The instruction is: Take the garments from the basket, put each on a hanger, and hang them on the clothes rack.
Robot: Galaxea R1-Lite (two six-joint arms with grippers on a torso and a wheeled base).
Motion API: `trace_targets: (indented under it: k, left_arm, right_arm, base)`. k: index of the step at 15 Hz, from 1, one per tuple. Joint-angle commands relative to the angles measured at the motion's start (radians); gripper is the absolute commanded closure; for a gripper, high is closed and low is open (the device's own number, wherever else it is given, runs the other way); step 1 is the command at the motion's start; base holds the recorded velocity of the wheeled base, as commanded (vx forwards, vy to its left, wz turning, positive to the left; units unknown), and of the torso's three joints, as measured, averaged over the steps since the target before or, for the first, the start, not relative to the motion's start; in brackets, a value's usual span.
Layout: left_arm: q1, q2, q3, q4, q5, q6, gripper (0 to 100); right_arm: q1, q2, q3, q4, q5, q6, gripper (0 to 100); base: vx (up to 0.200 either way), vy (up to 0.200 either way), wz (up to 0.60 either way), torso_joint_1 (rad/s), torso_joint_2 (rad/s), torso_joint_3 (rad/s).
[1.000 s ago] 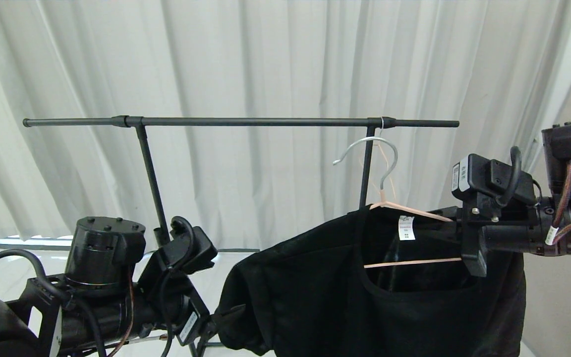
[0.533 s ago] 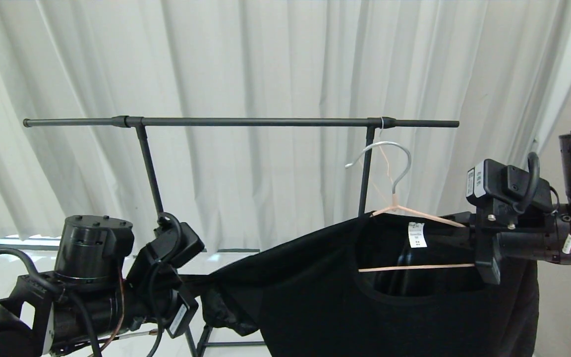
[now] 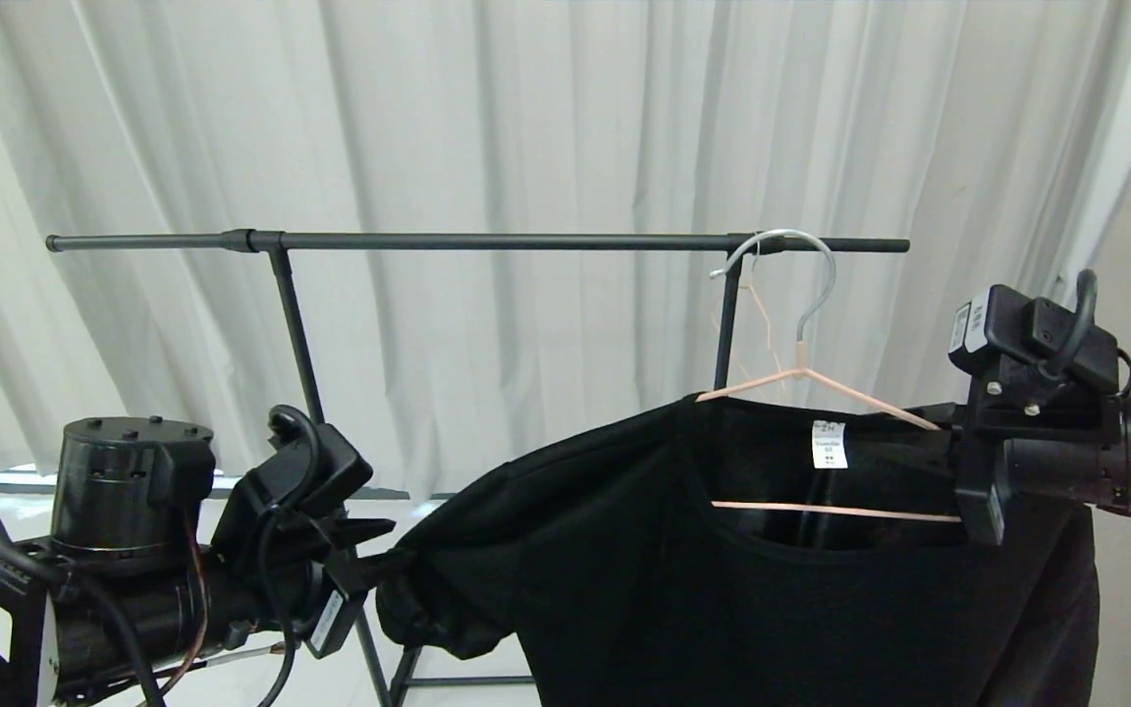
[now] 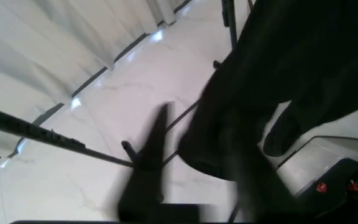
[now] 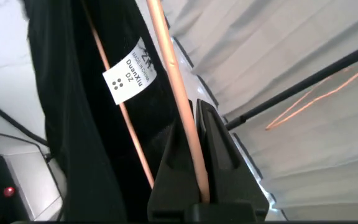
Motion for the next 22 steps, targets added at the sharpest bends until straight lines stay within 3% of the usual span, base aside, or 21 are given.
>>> trace_targets:
  k: [1,5,6,9,10,12,13,16,18,22]
  left_arm:
    - [-0.003,-0.020,-0.004,-0.001,0.000,-0.003,0]
    - [0.010,-0.167,-0.076,-0.001,0.002,-0.004,0]
    - [0.021,-0.176,-0.082,-0.001,0.002,-0.012,0]
    - [0.070,-0.185,-0.185,0.005,0.118,-0.267,0]
    - [0.095,-0.145,-0.258,0.037,0.209,-0.351,0]
    - [0.130,-0.130,-0.269,0.076,0.255,-0.340,0]
    - [0.130,-0.128,-0.255,0.076,0.258,-0.314,0]
    - [0.130,-0.135,-0.232,0.076,0.289,-0.277,0]
    - [0.129,-0.135,-0.232,0.076,0.307,-0.274,0]
    - [0.129,-0.133,-0.229,0.076,0.313,-0.274,0]
  right_arm:
    - [0.000,0.001,0.002,0.001,-0.017,0.010,100]
    - [-0.004,0.001,0.002,-0.001,-0.151,0.197,100]
    - [-0.006,0.003,0.002,0.001,-0.175,0.211,100]
    - [-0.010,0.049,-0.005,0.030,-0.411,0.280,100]
    - [-0.009,0.081,-0.032,0.084,-0.549,0.313,100]
    - [-0.010,0.115,-0.104,0.216,-0.655,0.369,100]
    - [-0.006,0.147,-0.179,0.315,-0.695,0.445,100]
    - [0.039,0.216,-0.285,0.386,-0.770,0.559,100]
    - [0.066,0.235,-0.299,0.381,-0.773,0.576,100]
    - [0.085,0.242,-0.299,0.352,-0.773,0.580,100]
  base:
    - [0.000,0.000,0.00,0.000,0.00,0.000]
    - [0.000,0.000,0.00,0.000,0.00,0.000]
    - [0.000,0.000,0.00,0.000,0.00,0.000]
    - [0.000,0.000,0.00,0.000,0.00,0.000]
    - [0.000,0.000,0.00,0.000,0.00,0.000]
    - [0.000,0.000,0.00,0.000,0.00,0.000]
    - [0.000,0.000,0.00,0.000,0.00,0.000]
    - [0.000,0.000,0.00,0.000,0.00,0.000]
    - [0.000,0.000,0.00,0.000,0.00,0.000]
    - [0.000,0.200,0.00,0.001,0.00,0.006]
